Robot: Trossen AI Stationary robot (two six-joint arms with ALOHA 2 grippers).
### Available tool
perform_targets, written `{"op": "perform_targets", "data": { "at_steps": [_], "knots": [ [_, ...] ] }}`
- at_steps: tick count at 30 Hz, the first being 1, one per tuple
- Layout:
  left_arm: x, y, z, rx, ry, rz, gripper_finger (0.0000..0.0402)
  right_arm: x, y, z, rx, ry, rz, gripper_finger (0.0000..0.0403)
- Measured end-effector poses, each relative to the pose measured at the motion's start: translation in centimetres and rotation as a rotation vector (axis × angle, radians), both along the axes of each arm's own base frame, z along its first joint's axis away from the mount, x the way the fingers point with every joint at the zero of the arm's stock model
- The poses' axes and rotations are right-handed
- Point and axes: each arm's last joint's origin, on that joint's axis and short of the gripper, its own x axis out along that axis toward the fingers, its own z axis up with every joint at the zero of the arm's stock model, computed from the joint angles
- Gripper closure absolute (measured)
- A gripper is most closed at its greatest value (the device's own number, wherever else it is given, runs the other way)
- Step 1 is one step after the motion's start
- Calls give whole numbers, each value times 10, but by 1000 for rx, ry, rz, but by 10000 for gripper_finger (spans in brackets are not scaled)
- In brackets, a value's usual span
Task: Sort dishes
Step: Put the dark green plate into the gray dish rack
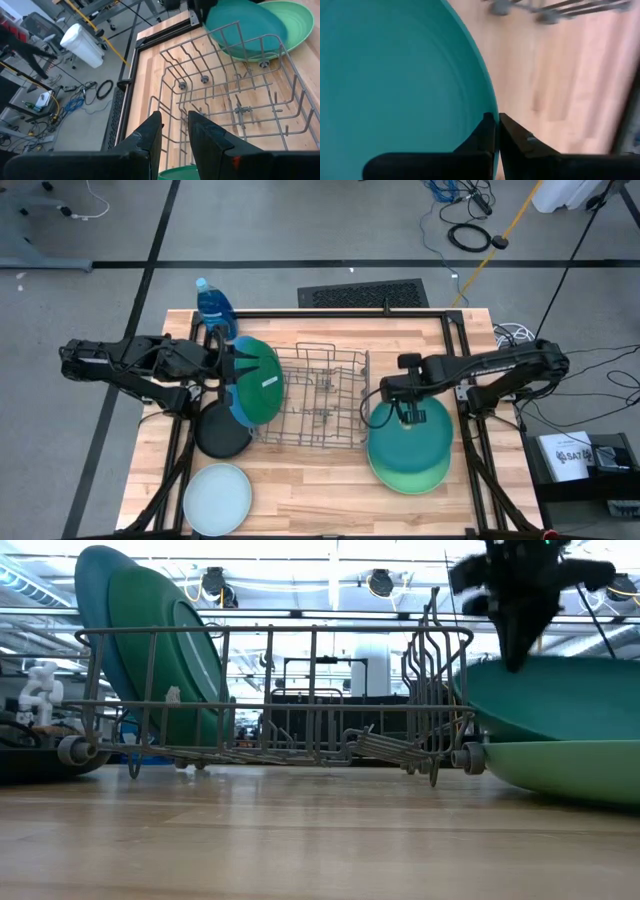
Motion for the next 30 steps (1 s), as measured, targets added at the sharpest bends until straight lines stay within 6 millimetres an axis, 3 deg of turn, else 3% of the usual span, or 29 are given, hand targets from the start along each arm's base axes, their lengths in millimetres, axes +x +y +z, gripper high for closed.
{"op": "perform_targets", "data": {
  "at_steps": [15,30],
  "knots": [
    [1,0,2,-26,-30,12,305,-11,13,84,-224,-119,27,403],
    [3,0,7,-55,-97,24,305,-12,33,141,-292,-399,173,403]
  ]
}}
